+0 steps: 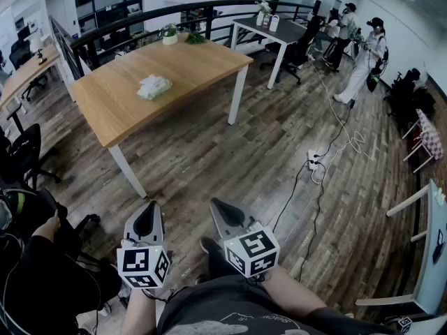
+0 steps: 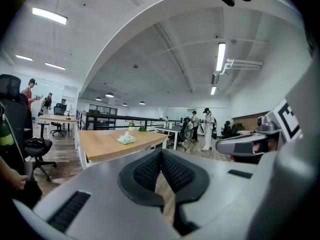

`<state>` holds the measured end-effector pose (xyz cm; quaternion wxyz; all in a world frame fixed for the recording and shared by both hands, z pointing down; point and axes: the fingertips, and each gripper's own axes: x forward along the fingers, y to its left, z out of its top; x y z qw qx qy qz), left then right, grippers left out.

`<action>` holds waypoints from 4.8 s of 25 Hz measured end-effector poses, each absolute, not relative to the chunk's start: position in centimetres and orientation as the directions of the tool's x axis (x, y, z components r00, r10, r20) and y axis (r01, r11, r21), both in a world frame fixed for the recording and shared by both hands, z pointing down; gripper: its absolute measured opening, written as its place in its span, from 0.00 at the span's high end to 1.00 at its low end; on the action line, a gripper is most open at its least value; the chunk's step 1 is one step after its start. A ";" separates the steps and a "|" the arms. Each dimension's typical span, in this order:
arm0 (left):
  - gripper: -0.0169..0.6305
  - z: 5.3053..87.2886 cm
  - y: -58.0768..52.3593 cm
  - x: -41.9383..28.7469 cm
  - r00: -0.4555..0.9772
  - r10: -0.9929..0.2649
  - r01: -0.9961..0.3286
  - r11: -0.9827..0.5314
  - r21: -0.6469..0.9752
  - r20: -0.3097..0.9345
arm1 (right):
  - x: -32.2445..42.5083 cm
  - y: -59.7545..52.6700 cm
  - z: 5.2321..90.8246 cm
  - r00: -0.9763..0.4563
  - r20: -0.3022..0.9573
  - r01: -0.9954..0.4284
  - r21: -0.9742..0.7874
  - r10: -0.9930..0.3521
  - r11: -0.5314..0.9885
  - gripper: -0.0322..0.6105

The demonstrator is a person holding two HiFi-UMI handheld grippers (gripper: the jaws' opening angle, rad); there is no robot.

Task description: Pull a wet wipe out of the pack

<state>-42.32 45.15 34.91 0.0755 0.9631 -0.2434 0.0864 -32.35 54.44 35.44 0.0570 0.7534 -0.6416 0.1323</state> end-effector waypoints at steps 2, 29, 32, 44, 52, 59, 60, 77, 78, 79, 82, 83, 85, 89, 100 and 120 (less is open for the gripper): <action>0.96 34.9 44.9 -42.8 0.866 -0.458 -0.484 -0.869 0.104 0.202 | -32.7 54.1 35.5 0.140 0.274 -0.982 -0.085 -0.952 -0.169 0.91; 0.96 37.7 40.6 -40.7 0.872 -0.422 -0.467 -0.870 0.162 0.248 | -28.4 50.4 37.8 0.221 0.254 -0.960 -0.115 -0.942 -0.256 0.91; 0.96 38.3 39.2 -39.1 0.872 -0.417 -0.464 -0.871 0.160 0.258 | -26.6 48.8 38.3 0.214 0.249 -0.964 -0.103 -0.944 -0.246 0.91; 0.96 37.4 30.1 -28.8 0.881 -0.405 -0.452 -0.875 0.176 0.246 | -16.3 38.5 39.0 0.166 0.275 -0.970 -0.128 -0.947 -0.207 0.91; 0.96 37.7 24.6 -22.6 0.848 -0.442 -0.504 -0.844 0.185 0.293 | -9.7 32.3 39.2 0.099 0.285 -0.979 -0.141 -0.953 -0.144 0.91; 0.95 38.5 20.1 -17.9 0.820 -0.468 -0.542 -0.819 0.185 0.330 | -5.1 27.6 40.2 0.040 0.285 -0.980 -0.173 -0.958 -0.093 0.91; 0.95 38.7 19.8 -17.3 0.819 -0.463 -0.542 -0.817 0.194 0.338 | -4.6 27.1 40.4 0.033 0.287 -0.980 -0.177 -0.957 -0.086 0.91; 0.95 40.7 14.6 -14.8 0.803 -0.455 -0.556 -0.805 0.209 0.384 | -3.2 21.3 41.9 -0.035 0.325 -0.980 -0.196 -0.945 -0.032 0.91; 0.95 40.8 14.0 -14.6 0.805 -0.455 -0.555 -0.804 0.212 0.381 | -3.0 20.9 42.0 -0.029 0.328 -0.981 -0.192 -0.944 -0.037 0.91; 0.95 40.9 13.3 -14.4 0.806 -0.458 -0.556 -0.803 0.215 0.375 | -2.7 20.4 42.1 -0.022 0.330 -0.981 -0.187 -0.944 -0.043 0.91; 0.95 41.3 10.6 -13.7 0.801 -0.475 -0.568 -0.796 0.210 0.364 | -2.0 18.7 42.4 -0.005 0.344 -0.984 -0.169 -0.939 -0.057 0.91; 0.95 41.5 9.8 -13.5 0.800 -0.475 -0.568 -0.796 0.209 0.366 | -1.8 18.0 42.5 -0.004 0.351 -0.984 -0.167 -0.936 -0.059 0.91; 0.95 41.7 8.1 -13.0 0.802 -0.471 -0.565 -0.798 0.210 0.367 | -1.6 16.6 42.8 -0.007 0.362 -0.985 -0.165 -0.932 -0.056 0.91; 0.95 42.0 4.3 -12.6 0.795 -0.485 -0.579 -0.787 0.215 0.364 | -0.8 12.8 43.2 -0.005 0.373 -0.986 -0.159 -0.928 -0.058 0.91; 0.95 42.8 -4.2 -9.2 0.814 -0.445 -0.545 -0.807 0.226 0.374 | 2.3 3.1 43.1 0.015 0.392 -0.988 -0.136 -0.920 -0.074 0.91; 0.95 46.3 -9.4 -4.7 0.801 -0.414 -0.542 -0.808 0.231 0.432 | 5.1 -5.4 44.6 -0.036 0.413 -0.991 -0.130 -0.910 -0.020 0.91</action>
